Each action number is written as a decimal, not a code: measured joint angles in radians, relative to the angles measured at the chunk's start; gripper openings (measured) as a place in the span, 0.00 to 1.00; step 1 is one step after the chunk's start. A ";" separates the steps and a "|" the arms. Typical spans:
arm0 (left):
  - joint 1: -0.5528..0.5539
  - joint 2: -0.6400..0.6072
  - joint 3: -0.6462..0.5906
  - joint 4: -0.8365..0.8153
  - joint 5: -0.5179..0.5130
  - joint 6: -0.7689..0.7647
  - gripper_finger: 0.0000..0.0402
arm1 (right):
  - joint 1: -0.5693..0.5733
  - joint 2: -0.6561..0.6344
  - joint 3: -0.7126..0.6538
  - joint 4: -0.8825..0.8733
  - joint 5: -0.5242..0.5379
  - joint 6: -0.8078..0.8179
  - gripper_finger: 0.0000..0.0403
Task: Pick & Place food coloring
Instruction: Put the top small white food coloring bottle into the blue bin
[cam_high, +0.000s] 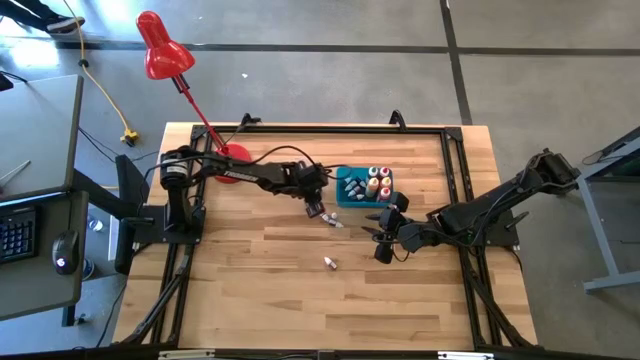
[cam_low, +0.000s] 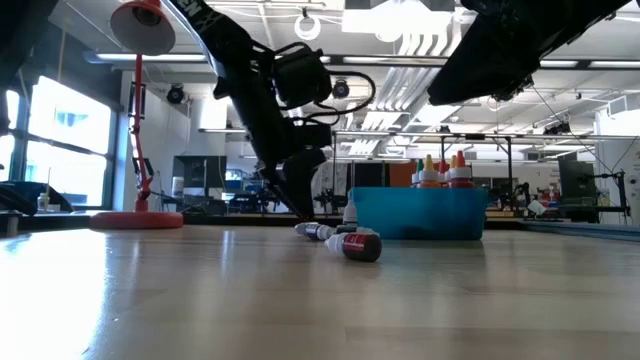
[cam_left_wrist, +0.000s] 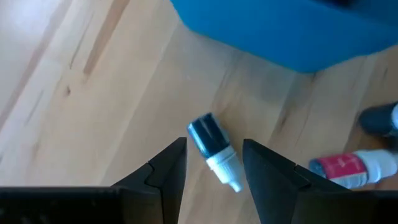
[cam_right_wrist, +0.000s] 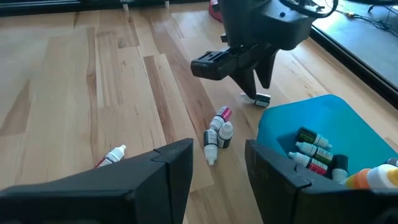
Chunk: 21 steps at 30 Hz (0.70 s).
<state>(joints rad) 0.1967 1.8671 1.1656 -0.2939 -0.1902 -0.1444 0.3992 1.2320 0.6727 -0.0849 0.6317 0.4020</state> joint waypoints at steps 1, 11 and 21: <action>0.000 0.000 -0.005 0.000 -0.001 -0.001 0.38 | 0.000 0.000 0.000 0.000 0.001 0.000 0.35; 0.000 0.001 -0.067 0.065 -0.011 -0.044 0.38 | 0.000 0.000 0.000 0.000 0.004 0.001 0.35; 0.000 0.001 -0.102 0.113 -0.049 0.014 0.21 | 0.000 0.000 0.000 0.002 0.003 0.001 0.35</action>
<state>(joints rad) 0.1970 1.8683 1.0637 -0.1806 -0.2389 -0.1302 0.3988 1.2320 0.6727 -0.0834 0.6342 0.4026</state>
